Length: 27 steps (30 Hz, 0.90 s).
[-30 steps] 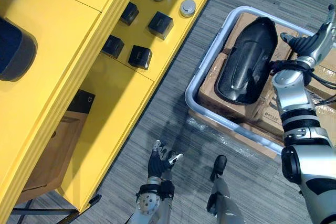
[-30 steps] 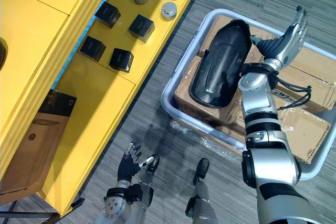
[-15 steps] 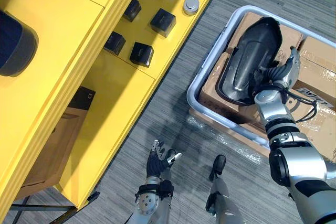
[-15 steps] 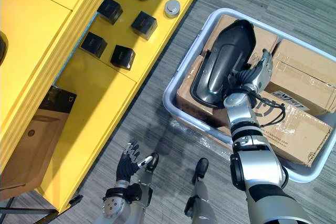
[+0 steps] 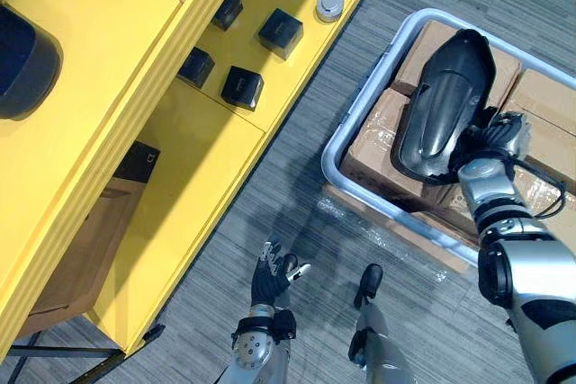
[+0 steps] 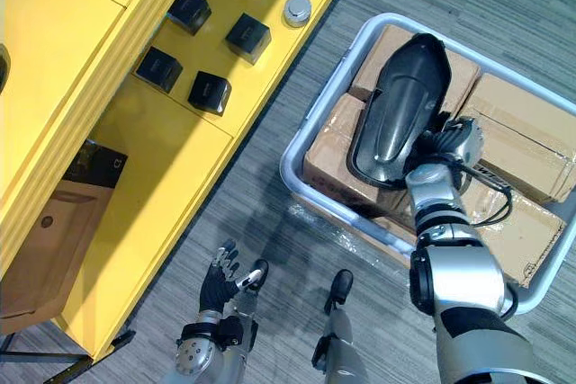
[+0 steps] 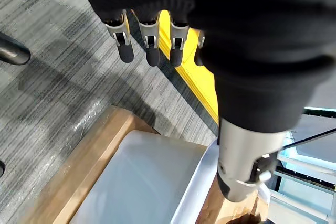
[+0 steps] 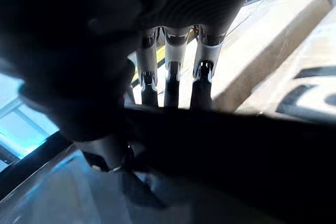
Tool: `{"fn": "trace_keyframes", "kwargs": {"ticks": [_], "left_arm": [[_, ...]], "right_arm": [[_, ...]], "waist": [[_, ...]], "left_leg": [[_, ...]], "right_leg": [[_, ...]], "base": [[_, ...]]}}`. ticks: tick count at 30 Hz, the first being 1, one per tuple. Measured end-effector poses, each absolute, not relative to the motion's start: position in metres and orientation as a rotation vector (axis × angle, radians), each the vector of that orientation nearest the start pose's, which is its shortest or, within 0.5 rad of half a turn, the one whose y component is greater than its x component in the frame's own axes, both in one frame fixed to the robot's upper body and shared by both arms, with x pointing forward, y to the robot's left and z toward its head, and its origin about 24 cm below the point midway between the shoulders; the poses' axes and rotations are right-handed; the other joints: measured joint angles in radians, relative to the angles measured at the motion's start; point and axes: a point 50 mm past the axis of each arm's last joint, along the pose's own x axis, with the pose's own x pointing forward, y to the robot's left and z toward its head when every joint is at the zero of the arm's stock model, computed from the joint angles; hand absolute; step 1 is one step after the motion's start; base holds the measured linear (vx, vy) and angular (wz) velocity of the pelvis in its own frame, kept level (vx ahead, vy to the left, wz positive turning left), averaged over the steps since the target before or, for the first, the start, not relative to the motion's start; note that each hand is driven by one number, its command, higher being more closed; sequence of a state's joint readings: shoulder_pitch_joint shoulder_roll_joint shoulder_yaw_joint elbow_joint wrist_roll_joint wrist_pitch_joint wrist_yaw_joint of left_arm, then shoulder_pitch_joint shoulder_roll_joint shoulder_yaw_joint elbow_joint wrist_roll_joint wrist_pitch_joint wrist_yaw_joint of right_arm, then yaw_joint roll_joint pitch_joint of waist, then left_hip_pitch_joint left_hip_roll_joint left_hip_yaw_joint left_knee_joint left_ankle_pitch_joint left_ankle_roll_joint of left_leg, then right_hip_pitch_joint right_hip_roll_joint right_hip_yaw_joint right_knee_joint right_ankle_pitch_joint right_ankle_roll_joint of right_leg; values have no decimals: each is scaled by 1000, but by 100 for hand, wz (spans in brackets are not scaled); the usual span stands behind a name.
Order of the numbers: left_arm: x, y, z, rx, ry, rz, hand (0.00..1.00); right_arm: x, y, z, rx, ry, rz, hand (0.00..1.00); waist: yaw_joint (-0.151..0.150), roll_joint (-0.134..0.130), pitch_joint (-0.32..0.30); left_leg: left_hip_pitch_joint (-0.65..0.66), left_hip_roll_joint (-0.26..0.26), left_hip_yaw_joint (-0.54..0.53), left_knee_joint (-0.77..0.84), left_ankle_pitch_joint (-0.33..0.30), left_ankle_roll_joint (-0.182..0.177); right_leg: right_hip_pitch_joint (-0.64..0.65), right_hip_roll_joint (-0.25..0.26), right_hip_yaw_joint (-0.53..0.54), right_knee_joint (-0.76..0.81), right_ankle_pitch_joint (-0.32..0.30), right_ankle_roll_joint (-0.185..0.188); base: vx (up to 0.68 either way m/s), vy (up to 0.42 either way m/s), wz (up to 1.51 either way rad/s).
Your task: Walk over and take plastic housings, then place them on the shelf
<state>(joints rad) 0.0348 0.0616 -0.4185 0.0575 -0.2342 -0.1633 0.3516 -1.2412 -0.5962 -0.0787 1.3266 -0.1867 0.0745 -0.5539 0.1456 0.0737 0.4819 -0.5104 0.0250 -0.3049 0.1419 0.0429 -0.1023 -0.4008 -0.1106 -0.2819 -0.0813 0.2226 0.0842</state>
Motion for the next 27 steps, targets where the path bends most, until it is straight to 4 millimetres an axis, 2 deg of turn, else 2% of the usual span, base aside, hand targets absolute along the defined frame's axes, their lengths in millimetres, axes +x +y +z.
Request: {"fn": "trace_keyframes", "kwargs": {"ticks": [4, 9, 12, 14, 17, 18, 23, 27], "left_arm": [[230, 81, 33, -202, 3, -46, 0], [232, 85, 49, -226, -66, -55, 0], [234, 94, 60, -234, -112, -36, 0], [237, 104, 67, -226, -146, -24, 0], [241, 112, 71, -219, -166, -9, 0], [246, 117, 77, -205, -192, -5, 0], [266, 119, 100, -219, -271, -36, 0], [284, 113, 109, -267, -272, -69, 0]], "right_arm": [[382, -331, 218, -482, 75, -888, 100], [381, -333, 211, -496, 101, -870, 100], [382, -328, 218, -572, 22, -848, 100], [384, -318, 226, -697, -66, -814, 100], [384, -304, 220, -767, -125, -761, 100], [385, -290, 212, -832, -157, -708, 100], [383, -260, 185, -942, -190, -565, 100], [380, -245, 180, -963, -223, -494, 100]], "waist": [[2, 1, 0], [-5, 1, 0], [-15, 1, 0], [-28, 0, -3], [-36, -3, -21], [-53, -10, -44], [-86, -56, -111], [-122, -79, -150]], "left_leg": [[8, -4, -14, 2, 2, -1], [52, -12, -20, 5, 3, 1], [75, -12, -21, 3, 2, 1], [93, -10, -15, 0, 2, 1], [124, -1, 10, -13, 2, 1], [147, 6, 25, -30, 3, 2], [194, 26, 74, -60, 3, 1], [227, 33, 100, -75, 3, 1]], "right_leg": [[16, -3, -9, 0, 3, -4], [66, -13, -17, 0, 2, -5], [90, -13, -24, 0, 1, -6], [104, -12, -18, 0, -5, -15], [118, -8, 1, 0, -5, -17], [124, -5, 14, 0, -5, -18], [132, 8, 58, -1, -4, -20], [145, 12, 84, -1, -4, -21]], "base": [[64, -25, 12], [49, -18, 8], [9, -33, 4], [-15, -65, -7], [-3, -64, -25], [15, -73, -30], [23, -67, -31], [14, -33, -19]]}}
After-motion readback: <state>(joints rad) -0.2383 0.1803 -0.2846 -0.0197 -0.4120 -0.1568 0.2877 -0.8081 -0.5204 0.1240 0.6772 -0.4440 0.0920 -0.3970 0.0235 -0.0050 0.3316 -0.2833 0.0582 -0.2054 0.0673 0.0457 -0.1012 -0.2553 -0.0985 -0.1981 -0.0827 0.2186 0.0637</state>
